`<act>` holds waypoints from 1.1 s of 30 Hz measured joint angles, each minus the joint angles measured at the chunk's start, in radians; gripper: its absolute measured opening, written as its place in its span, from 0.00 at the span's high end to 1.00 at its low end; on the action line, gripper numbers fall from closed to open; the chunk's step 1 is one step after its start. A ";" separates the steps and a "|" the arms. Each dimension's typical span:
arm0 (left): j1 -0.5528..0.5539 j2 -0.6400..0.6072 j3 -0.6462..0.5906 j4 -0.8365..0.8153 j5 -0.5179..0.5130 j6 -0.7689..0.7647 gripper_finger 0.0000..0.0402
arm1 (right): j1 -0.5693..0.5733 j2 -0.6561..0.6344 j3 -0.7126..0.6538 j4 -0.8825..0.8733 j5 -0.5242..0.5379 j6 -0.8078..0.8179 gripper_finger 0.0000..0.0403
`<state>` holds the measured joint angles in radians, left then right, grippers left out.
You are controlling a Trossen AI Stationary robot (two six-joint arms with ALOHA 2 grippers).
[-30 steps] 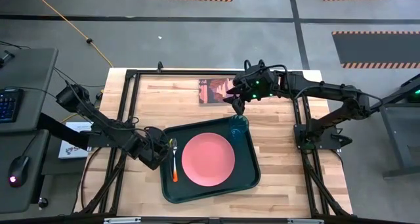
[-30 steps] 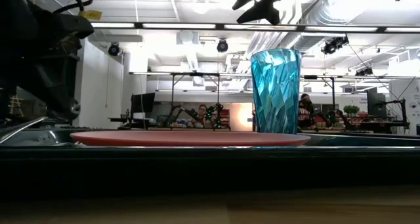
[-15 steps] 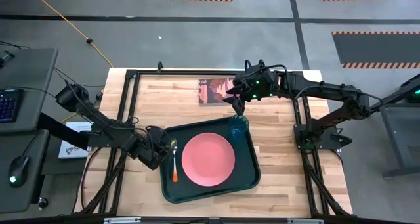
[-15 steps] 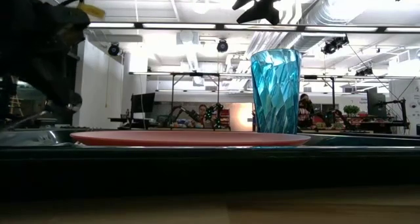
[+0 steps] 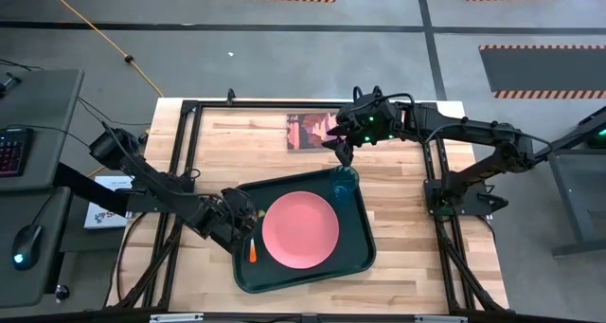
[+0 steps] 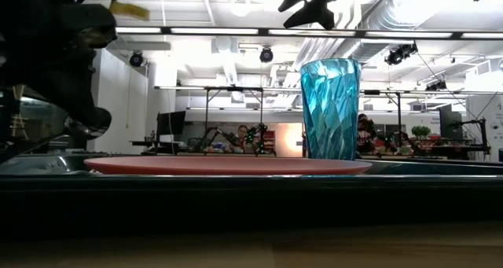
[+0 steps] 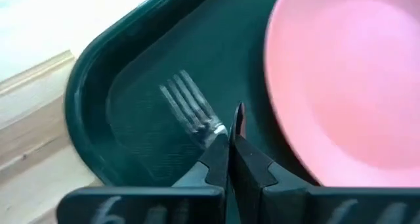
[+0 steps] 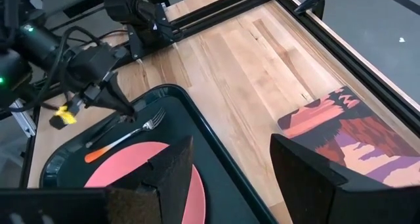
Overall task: Pick and place plate/cup/fork/spoon on tray
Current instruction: Put the black spoon to the left side of the orange fork on the black tray
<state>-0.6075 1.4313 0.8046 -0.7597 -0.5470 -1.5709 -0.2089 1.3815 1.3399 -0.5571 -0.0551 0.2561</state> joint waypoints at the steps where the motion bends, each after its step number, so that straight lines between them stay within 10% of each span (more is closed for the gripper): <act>1: 0.000 0.008 0.010 0.002 -0.001 0.005 1.00 | 0.000 0.000 0.000 0.000 0.000 0.001 0.51; 25: 0.000 0.012 0.022 0.004 -0.010 -0.122 1.00 | 0.000 0.000 0.000 0.000 0.021 -0.003 0.51; 33: -0.003 -0.190 -0.018 -0.082 -0.043 -0.003 1.00 | 0.000 0.000 0.000 0.000 0.021 -0.011 0.51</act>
<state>-0.6102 1.2413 0.7869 -0.8414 -0.5904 -1.5743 -0.2089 1.3819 1.3399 -0.5568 -0.0341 0.2448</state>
